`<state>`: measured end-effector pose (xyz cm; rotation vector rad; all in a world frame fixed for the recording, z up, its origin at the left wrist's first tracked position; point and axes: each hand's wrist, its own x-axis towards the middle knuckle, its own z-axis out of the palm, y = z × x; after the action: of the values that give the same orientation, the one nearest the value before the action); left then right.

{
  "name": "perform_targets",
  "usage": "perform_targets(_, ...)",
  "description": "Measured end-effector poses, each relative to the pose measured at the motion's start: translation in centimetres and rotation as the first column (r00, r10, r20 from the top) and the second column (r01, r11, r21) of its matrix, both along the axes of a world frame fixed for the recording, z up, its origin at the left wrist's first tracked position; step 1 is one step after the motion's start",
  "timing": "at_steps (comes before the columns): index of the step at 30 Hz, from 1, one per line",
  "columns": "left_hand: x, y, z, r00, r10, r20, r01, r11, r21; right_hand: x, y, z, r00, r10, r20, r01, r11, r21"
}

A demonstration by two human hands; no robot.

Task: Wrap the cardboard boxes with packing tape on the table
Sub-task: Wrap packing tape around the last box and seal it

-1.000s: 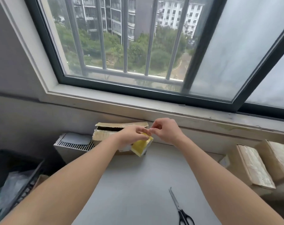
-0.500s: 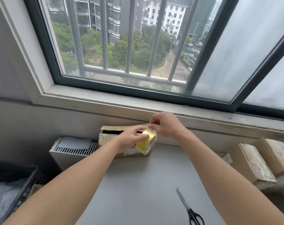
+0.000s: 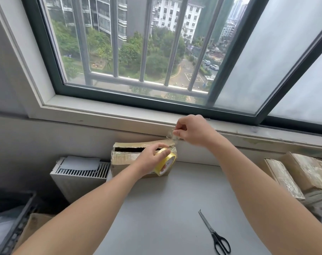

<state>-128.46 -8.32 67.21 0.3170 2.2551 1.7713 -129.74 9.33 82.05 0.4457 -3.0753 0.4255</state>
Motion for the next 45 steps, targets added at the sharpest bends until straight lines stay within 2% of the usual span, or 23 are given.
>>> perform_targets(3,0.2,-0.6,0.0,0.998,-0.063,0.030,0.060,0.994,0.088,0.1,2.0,-0.1,0.995,-0.103,0.008,0.104,0.992,-0.068)
perform_targets(8,-0.5,0.4,-0.8,0.993,0.083,-0.088,-0.092,0.991,-0.093,0.2,2.2,0.8,0.993,-0.109,-0.052,0.105,0.991,-0.089)
perform_targets(10,-0.3,0.3,-1.8,0.991,0.122,-0.054,-0.127,0.985,-0.119,0.1,2.1,1.5,0.996,-0.079,-0.040,0.077,0.996,-0.051)
perform_targets(12,0.1,-0.1,-2.6,0.998,0.066,0.004,-0.066,0.995,-0.073,0.3,2.3,1.5,0.998,-0.062,-0.010,0.062,0.998,-0.010)
perform_targets(14,0.3,-0.1,-2.8,1.000,0.025,0.017,-0.024,0.999,-0.037,0.5,2.8,1.1,0.996,-0.092,-0.012,0.091,0.994,-0.059)
perform_targets(16,-0.4,0.1,-2.4,0.999,0.020,-0.049,-0.024,0.996,-0.088,0.7,3.3,1.0,0.993,-0.118,-0.008,0.117,0.987,-0.111)
perform_targets(19,-2.7,0.1,-1.0,0.977,0.038,-0.208,-0.077,0.980,-0.181,1.4,4.1,1.0,0.994,-0.104,0.013,0.105,0.991,-0.083)
perform_targets(20,-3.5,0.0,-0.6,0.958,0.001,-0.287,-0.086,0.955,-0.284,1.7,4.3,1.0,0.995,-0.102,0.015,0.103,0.992,-0.077)
perform_targets(21,-4.4,-0.1,-0.5,0.930,-0.081,-0.359,-0.095,0.890,-0.445,2.0,4.5,0.9,0.995,-0.102,0.018,0.103,0.992,-0.075)
perform_targets(22,-5.2,-0.2,-0.6,0.907,-0.193,-0.374,-0.096,0.770,-0.630,2.2,4.7,0.9,0.995,-0.101,0.019,0.103,0.992,-0.070)
perform_targets(24,-6.1,-0.2,-1.1,0.917,-0.342,-0.204,-0.017,0.479,-0.878,2.7,5.2,0.9,0.994,-0.104,0.014,0.104,0.994,-0.040)
perform_targets(26,-6.6,-0.1,-2.3,0.939,-0.343,-0.032,0.091,0.336,-0.937,3.3,5.6,1.1,0.995,-0.103,0.012,0.103,0.995,-0.013)
perform_targets(29,-6.7,0.3,-4.3,0.937,-0.349,-0.021,0.058,0.214,-0.975,4.1,6.8,0.8,0.993,-0.111,0.031,0.111,0.994,-0.002)
perform_targets(31,-6.7,0.4,-5.1,0.923,-0.381,-0.057,0.017,0.189,-0.982,4.5,8.1,0.4,0.988,-0.141,0.054,0.141,0.990,0.010)
perform_targets(34,-7.0,-0.4,-5.3,0.872,-0.487,-0.050,0.052,0.194,-0.980,4.9,9.4,-0.4,0.979,-0.183,0.085,0.182,0.983,0.019)
perform_targets(38,-6.8,-2.2,-4.1,0.689,-0.724,-0.039,0.133,0.179,-0.975,5.0,9.9,-0.8,0.979,-0.184,0.086,0.182,0.983,0.026)
perform_targets(45,-4.1,-5.4,-4.4,0.558,-0.830,0.009,0.198,0.123,-0.972,4.7,8.7,-1.0,0.988,-0.128,0.083,0.126,0.992,0.022)
